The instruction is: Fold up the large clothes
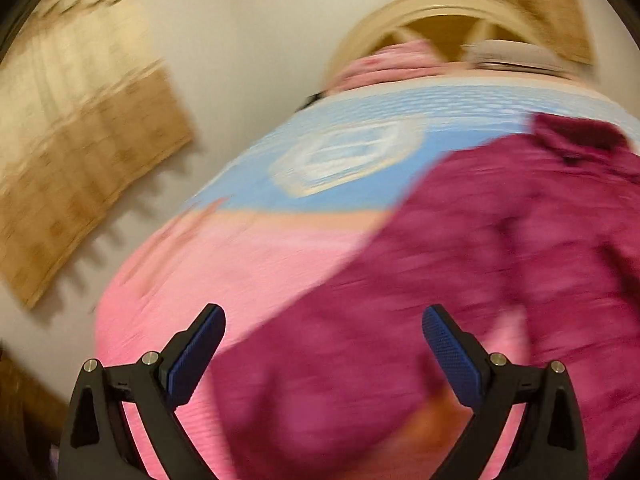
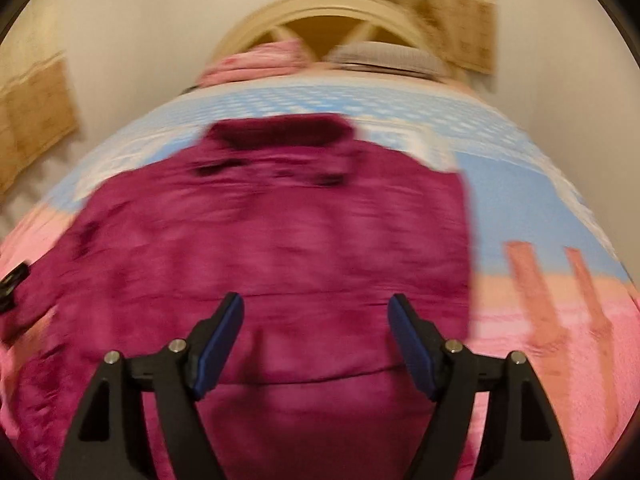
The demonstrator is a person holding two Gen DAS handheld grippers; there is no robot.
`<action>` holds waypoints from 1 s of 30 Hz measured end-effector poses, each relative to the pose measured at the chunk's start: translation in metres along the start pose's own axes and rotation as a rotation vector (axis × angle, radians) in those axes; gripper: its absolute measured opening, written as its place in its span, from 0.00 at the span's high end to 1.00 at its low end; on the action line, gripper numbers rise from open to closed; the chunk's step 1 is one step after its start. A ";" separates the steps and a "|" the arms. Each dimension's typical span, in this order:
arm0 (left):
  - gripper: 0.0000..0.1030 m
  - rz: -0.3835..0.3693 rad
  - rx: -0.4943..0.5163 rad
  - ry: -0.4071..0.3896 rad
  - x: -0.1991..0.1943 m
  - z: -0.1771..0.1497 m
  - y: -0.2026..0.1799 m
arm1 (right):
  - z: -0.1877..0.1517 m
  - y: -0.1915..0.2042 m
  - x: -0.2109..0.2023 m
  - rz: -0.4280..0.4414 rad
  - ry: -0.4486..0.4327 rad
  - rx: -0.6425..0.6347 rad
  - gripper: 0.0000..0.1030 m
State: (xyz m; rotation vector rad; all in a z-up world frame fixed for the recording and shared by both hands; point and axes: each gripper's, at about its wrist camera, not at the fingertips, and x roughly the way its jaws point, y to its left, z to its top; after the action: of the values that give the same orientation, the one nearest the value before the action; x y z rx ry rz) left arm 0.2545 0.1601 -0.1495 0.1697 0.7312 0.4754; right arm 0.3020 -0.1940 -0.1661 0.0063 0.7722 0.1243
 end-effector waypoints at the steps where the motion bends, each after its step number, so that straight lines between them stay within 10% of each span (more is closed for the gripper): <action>1: 0.03 0.012 -0.026 0.009 0.003 -0.004 0.014 | 0.000 0.014 0.002 0.047 0.008 -0.021 0.25; 6: 0.04 0.058 -0.116 0.125 0.037 -0.025 0.065 | -0.009 0.059 0.024 0.121 0.028 -0.108 0.25; 18: 0.05 -0.115 -0.222 0.210 0.050 -0.039 0.053 | -0.029 0.070 0.060 0.020 0.089 -0.162 0.18; 25: 0.68 -0.142 -0.169 0.182 0.041 -0.039 0.042 | -0.031 0.078 0.059 -0.026 0.068 -0.179 0.14; 30: 0.83 -0.131 -0.169 0.136 0.026 -0.026 0.054 | -0.031 0.075 0.055 -0.020 0.065 -0.167 0.14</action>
State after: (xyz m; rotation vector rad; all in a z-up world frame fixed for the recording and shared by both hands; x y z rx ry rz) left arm 0.2345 0.2195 -0.1672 -0.0696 0.8251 0.4237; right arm 0.3108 -0.1150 -0.2227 -0.1646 0.8244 0.1703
